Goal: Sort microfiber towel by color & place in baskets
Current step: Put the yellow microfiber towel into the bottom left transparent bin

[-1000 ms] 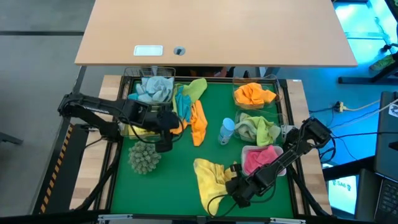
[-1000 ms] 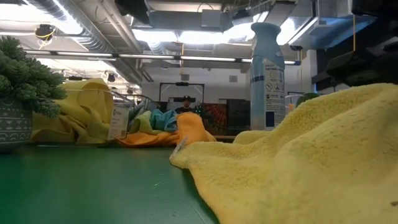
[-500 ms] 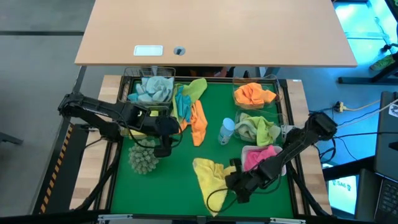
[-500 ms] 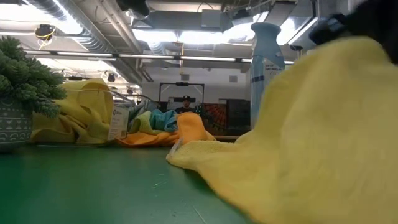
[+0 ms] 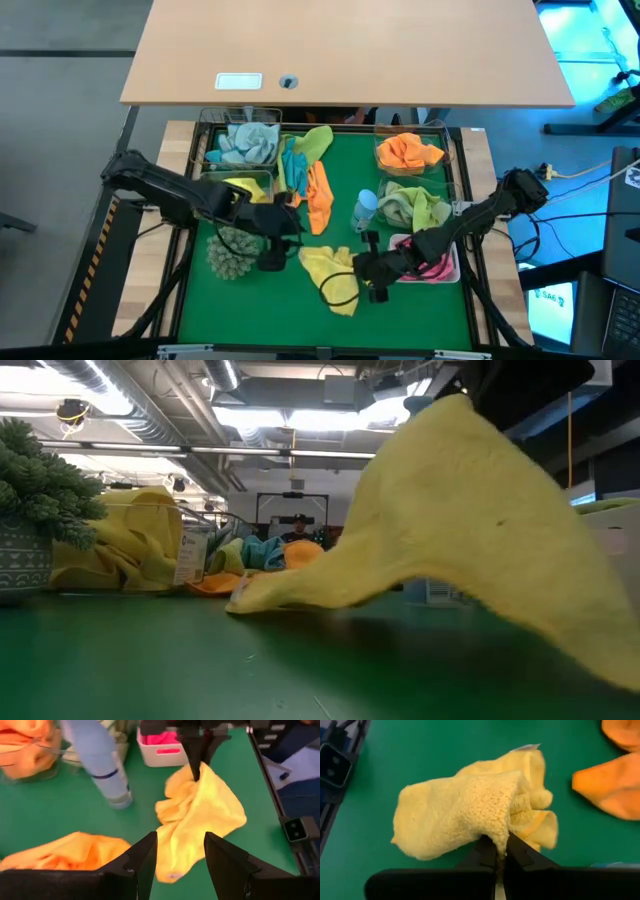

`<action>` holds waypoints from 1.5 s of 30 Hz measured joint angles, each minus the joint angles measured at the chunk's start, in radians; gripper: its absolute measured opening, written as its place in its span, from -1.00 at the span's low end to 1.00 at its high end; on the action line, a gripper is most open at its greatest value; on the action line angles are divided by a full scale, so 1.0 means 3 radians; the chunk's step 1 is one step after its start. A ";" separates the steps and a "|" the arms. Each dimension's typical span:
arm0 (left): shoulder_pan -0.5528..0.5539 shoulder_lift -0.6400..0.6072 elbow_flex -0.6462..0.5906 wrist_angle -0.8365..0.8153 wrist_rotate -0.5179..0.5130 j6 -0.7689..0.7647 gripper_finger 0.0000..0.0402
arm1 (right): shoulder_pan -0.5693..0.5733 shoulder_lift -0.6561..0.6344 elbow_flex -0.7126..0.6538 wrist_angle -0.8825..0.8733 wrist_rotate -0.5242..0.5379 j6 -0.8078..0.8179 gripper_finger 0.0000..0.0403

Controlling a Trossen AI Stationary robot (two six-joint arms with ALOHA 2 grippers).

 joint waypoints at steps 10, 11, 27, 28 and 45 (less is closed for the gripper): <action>-0.0004 0.0568 0.0000 0.0582 0.0343 0.0243 -0.22 | -0.0040 0.0000 0.0390 -0.0420 0.0182 -0.0558 -0.96; -0.0004 0.0610 0.0000 0.0641 0.0384 0.0271 -0.22 | -0.0040 0.0001 0.0445 -0.0484 0.0242 -0.0587 -0.96; -0.0002 0.0759 0.0000 0.1229 0.0422 0.0456 -0.22 | -0.0041 0.0001 0.1060 -0.0584 0.0752 -0.0946 -0.96; -0.0003 0.0759 0.0000 0.1225 0.0423 0.0456 -0.22 | -0.0041 0.0001 0.1087 -0.0585 0.0804 -0.0949 -0.96; 0.0104 0.0700 0.0000 0.1262 0.0521 0.0452 -0.95 | -0.0041 0.0001 0.1235 -0.0553 0.0868 -0.1111 -0.95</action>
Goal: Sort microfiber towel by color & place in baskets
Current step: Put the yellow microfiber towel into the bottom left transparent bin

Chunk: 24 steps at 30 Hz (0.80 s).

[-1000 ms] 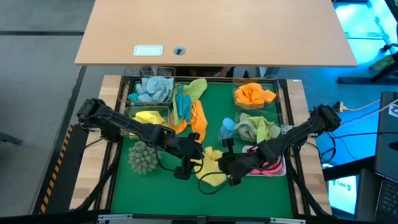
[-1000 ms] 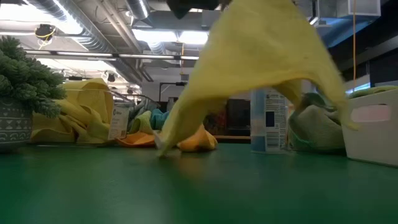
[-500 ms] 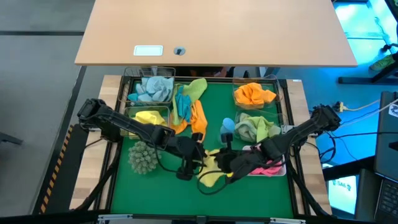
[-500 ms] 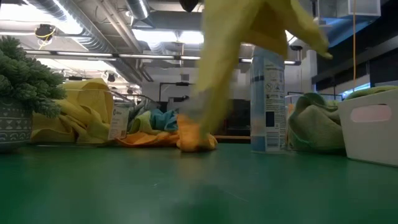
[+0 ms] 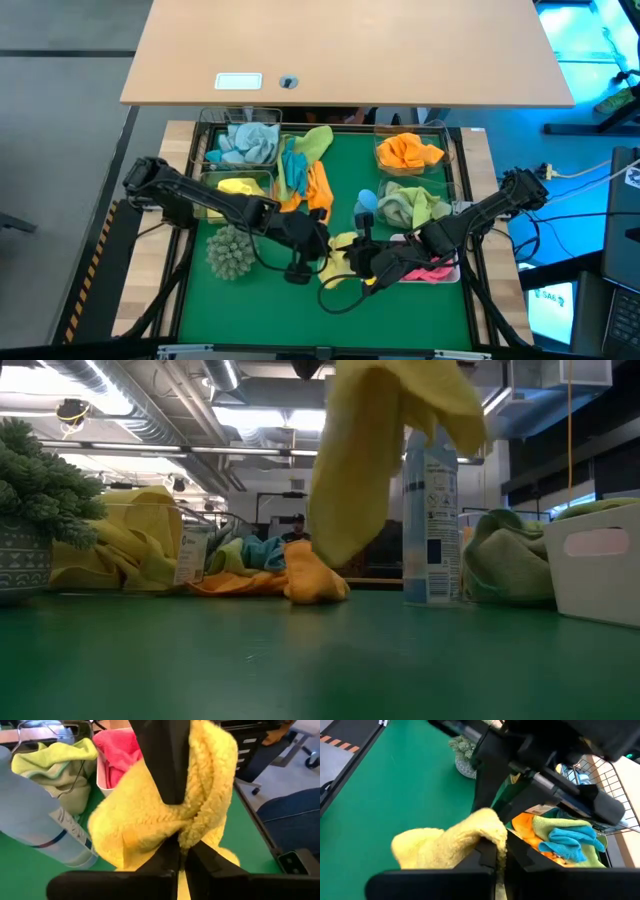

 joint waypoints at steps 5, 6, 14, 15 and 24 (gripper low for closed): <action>0.0074 -0.0191 0.0000 -0.0076 0.0149 -0.0017 -0.98 | 0.0000 0.0000 0.0000 0.0063 0.0002 0.0004 -0.90; 0.0091 -0.0236 0.0000 -0.0111 0.0159 -0.0029 -0.98 | 0.0000 0.0000 0.0001 0.0070 0.0006 0.0004 -0.86; 0.0187 -0.0663 0.0000 -0.0646 0.0140 -0.0198 -0.99 | 0.0008 0.0000 0.0001 0.0057 0.0250 0.0004 -0.29; 0.0198 -0.0721 0.0000 -0.0695 0.0113 -0.0199 -0.99 | 0.0008 0.0000 0.0001 0.0058 0.0256 0.0004 -0.23; 0.0436 -0.1455 0.0000 -0.1337 -0.0341 -0.0295 -0.99 | 0.0008 0.0000 0.0001 -0.0083 0.0114 0.0007 -0.09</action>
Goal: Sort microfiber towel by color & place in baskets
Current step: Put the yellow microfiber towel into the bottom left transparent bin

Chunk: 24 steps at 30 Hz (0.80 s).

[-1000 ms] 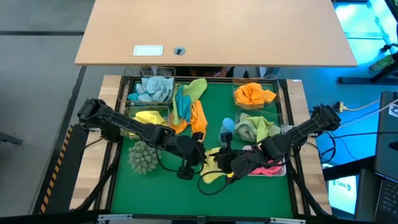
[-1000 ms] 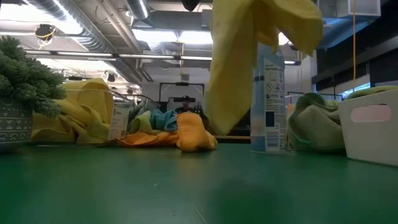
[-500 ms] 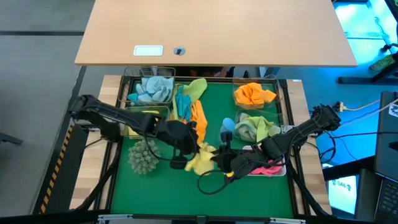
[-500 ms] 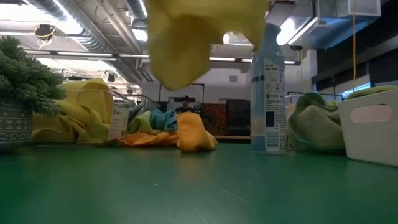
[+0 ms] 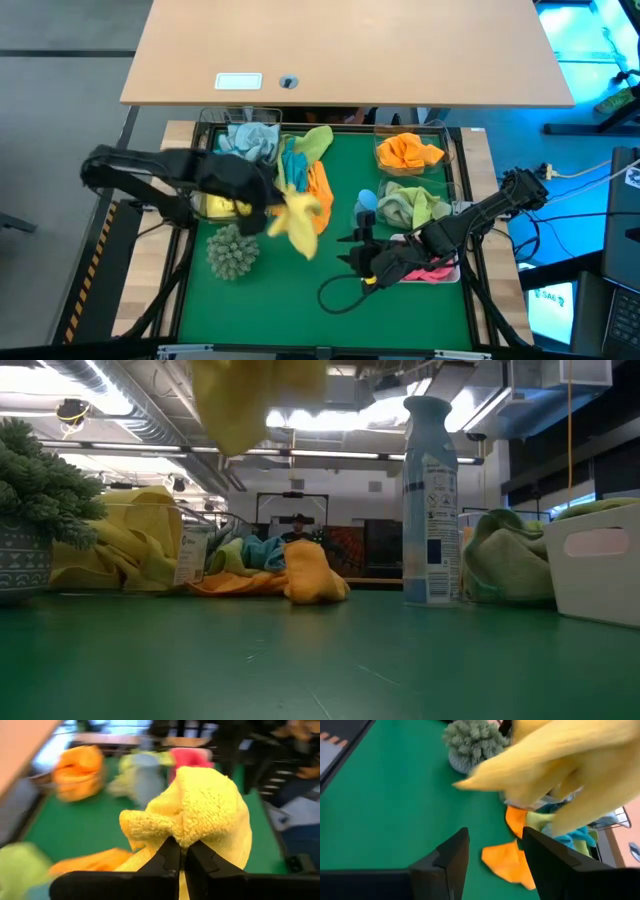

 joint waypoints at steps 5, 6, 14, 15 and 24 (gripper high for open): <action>0.0204 -0.0414 0.0001 -0.0601 -0.0407 -0.0219 -0.99 | -0.0001 0.0000 0.0000 -0.0219 -0.0009 0.0174 -0.09; 0.0241 -0.0483 0.0001 -0.0736 -0.0486 -0.0264 -0.99 | -0.0001 0.0000 0.0000 -0.0265 -0.0010 0.0235 -0.09; 0.0479 -0.0801 0.0001 -0.1796 -0.1047 -0.0672 -0.99 | -0.0001 0.0000 -0.0001 -0.0529 -0.0062 0.0554 -0.10; 0.0498 -0.0811 -0.0018 -0.1867 -0.1087 -0.0737 -0.99 | -0.0001 0.0000 0.0000 -0.0530 -0.0061 0.0554 -0.10; 0.0647 -0.0880 -0.0871 -0.1921 -0.1110 -0.1092 -0.99 | -0.0001 0.0000 0.0000 -0.0539 -0.0061 0.0561 -0.10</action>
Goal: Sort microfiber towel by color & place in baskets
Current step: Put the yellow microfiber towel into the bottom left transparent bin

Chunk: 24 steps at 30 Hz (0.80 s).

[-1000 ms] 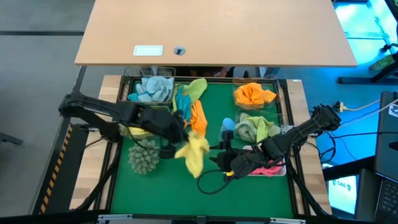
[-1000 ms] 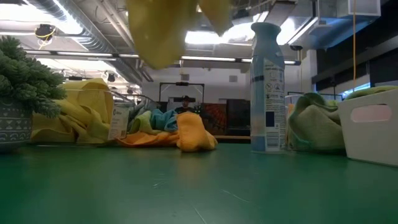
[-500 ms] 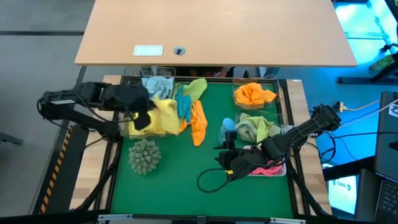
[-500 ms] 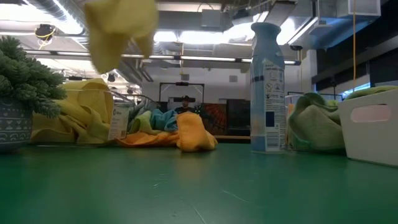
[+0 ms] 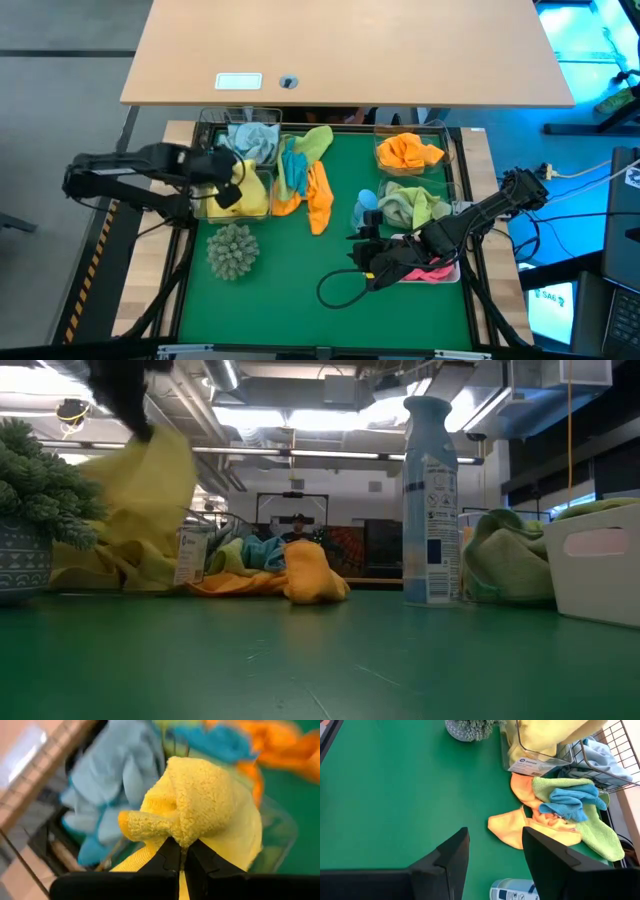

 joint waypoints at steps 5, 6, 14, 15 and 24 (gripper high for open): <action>0.0057 0.0025 -0.0602 0.0174 0.0164 -0.0161 -0.99 | 0.0000 0.0000 -0.0001 -0.0042 -0.0001 0.0000 -0.10; 0.0067 0.0025 -0.0715 0.0212 0.0235 -0.0196 -0.99 | 0.0000 0.0000 -0.0001 -0.0041 0.0000 0.0000 -0.10; 0.0107 0.0031 -0.1418 0.0382 0.0980 -0.0485 -0.99 | 0.0000 0.0000 -0.0001 -0.0040 -0.0001 -0.0001 -0.10; 0.0109 0.0031 -0.1467 0.0377 0.1077 -0.0518 -0.99 | 0.0000 0.0000 -0.0001 -0.0041 -0.0001 -0.0001 -0.10; 0.0107 0.0031 -0.1543 0.0379 0.1253 -0.0562 -0.91 | 0.0000 0.0000 -0.0001 -0.0040 -0.0001 -0.0002 -0.10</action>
